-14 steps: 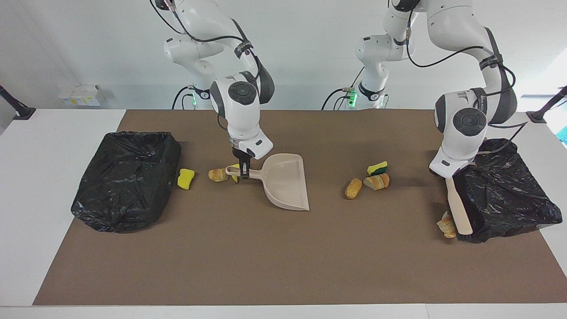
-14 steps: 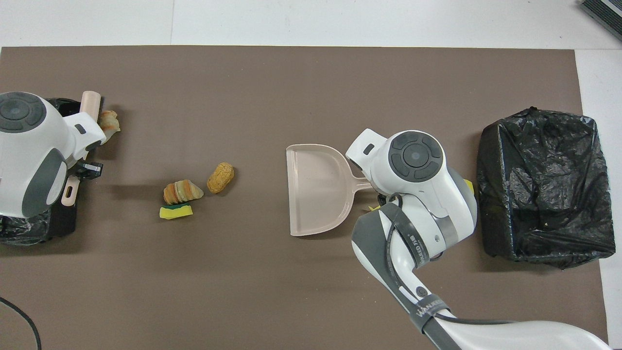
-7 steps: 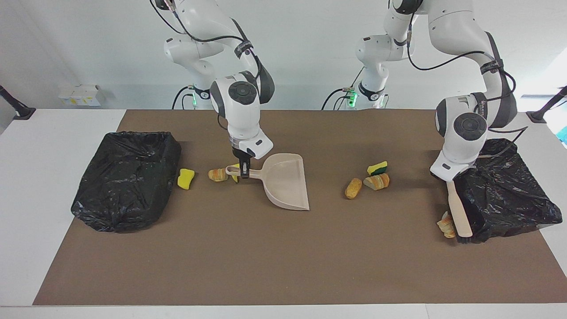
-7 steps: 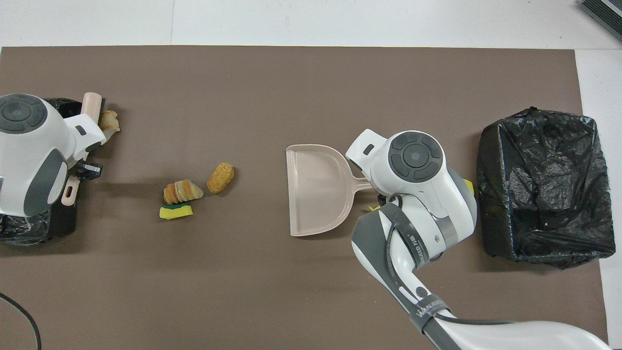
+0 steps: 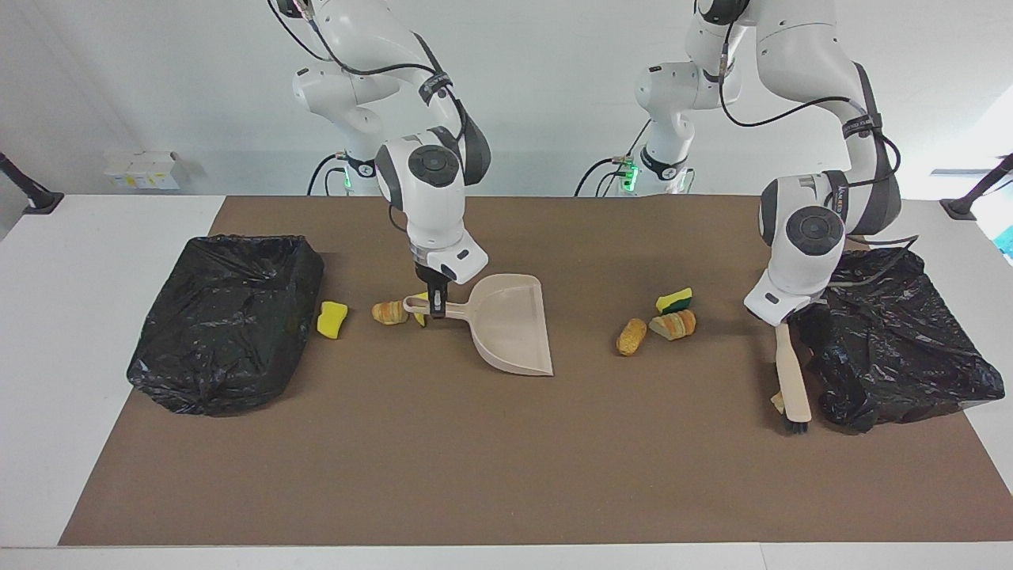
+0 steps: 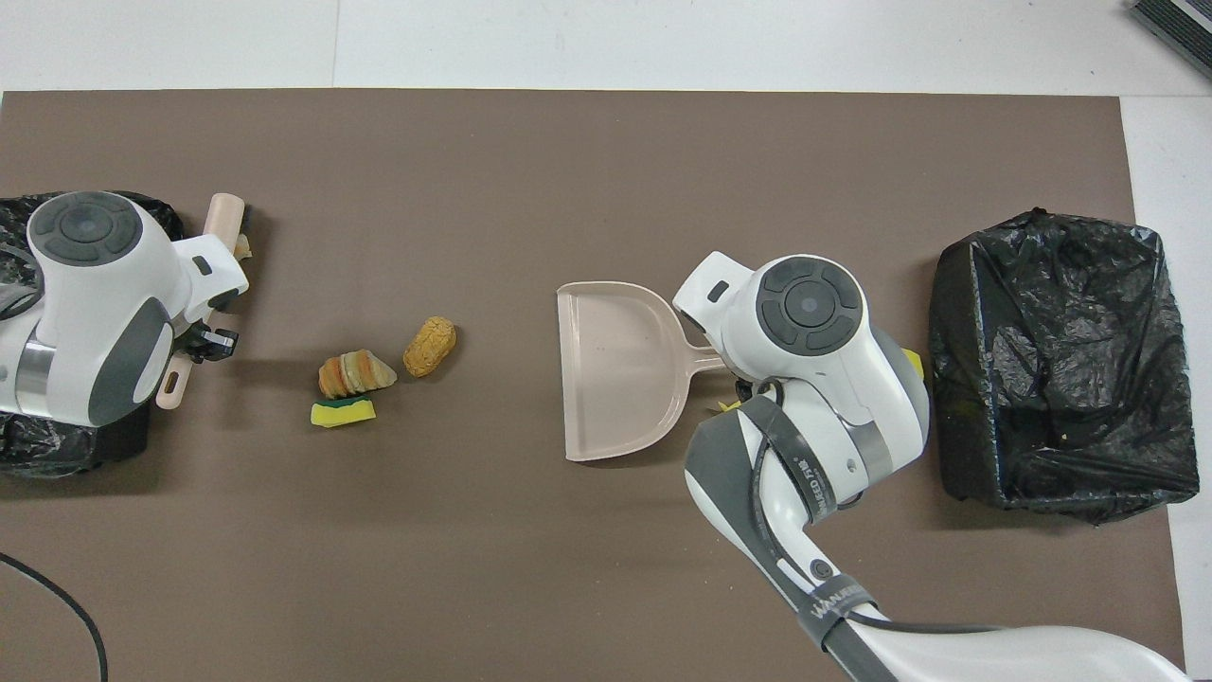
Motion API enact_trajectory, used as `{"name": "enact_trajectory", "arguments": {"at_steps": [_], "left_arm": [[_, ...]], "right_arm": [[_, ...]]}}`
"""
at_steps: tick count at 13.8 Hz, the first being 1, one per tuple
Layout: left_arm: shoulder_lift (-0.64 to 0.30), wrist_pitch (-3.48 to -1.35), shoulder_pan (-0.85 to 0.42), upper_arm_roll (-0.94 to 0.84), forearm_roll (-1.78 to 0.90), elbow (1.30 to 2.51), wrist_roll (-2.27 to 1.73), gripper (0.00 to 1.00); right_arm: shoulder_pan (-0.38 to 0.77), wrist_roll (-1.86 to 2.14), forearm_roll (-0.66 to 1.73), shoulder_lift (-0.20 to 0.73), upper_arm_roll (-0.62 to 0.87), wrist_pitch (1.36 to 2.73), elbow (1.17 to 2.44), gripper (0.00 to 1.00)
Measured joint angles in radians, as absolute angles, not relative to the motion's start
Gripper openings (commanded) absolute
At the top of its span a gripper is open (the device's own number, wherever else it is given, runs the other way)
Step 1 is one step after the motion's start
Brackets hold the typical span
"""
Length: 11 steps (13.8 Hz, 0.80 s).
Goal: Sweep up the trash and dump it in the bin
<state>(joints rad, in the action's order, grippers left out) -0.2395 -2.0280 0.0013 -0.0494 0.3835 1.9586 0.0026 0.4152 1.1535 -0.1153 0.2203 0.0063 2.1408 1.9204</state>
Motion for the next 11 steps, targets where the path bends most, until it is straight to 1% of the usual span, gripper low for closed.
{"name": "enact_trajectory", "arguments": {"at_steps": [6, 11], "left_arm": [[-0.202, -1.923, -0.062, -0.055, 0.080, 1.956, 0.222, 0.00], [-0.155, -1.841, -0.077, -0.100, -0.112, 1.955, 0.294, 0.00]], "right_arm": [[0.416, 1.149, -0.115, 0.220, 0.006, 2.141, 1.922, 0.00], [0.416, 1.148, -0.115, 0.220, 0.006, 2.141, 1.923, 0.00]]}}
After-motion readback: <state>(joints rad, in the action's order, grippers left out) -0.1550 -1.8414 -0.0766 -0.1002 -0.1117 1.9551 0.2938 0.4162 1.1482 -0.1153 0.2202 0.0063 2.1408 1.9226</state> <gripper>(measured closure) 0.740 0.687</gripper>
